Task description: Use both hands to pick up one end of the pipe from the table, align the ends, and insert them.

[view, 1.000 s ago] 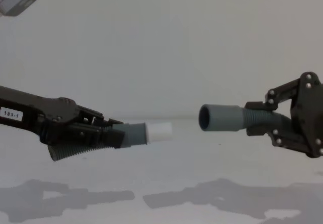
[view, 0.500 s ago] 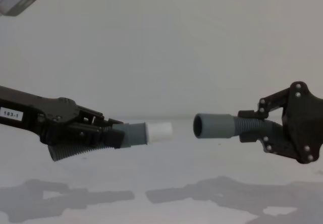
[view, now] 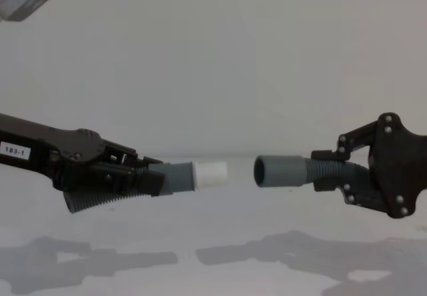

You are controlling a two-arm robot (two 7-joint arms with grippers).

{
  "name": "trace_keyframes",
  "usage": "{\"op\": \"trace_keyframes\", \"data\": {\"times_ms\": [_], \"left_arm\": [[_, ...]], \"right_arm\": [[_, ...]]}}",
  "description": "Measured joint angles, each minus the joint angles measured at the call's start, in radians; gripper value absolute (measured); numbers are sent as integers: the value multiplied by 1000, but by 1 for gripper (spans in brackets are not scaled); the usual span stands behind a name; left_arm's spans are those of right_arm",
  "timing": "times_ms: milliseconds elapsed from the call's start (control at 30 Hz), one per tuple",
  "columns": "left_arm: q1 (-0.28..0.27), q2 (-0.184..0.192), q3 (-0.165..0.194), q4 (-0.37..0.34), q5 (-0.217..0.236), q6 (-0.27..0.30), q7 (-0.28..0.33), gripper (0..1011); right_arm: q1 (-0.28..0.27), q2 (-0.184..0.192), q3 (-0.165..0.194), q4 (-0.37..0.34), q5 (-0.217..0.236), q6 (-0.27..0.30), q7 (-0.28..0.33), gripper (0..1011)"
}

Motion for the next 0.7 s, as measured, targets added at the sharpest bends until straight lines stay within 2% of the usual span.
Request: {"op": "trace_keyframes", "data": {"times_ms": [700], "left_arm": [[0,0,0,0,0,0,0,327]], "right_arm": [[18,-12,-15,26,-31,-2,-26,225]]}}
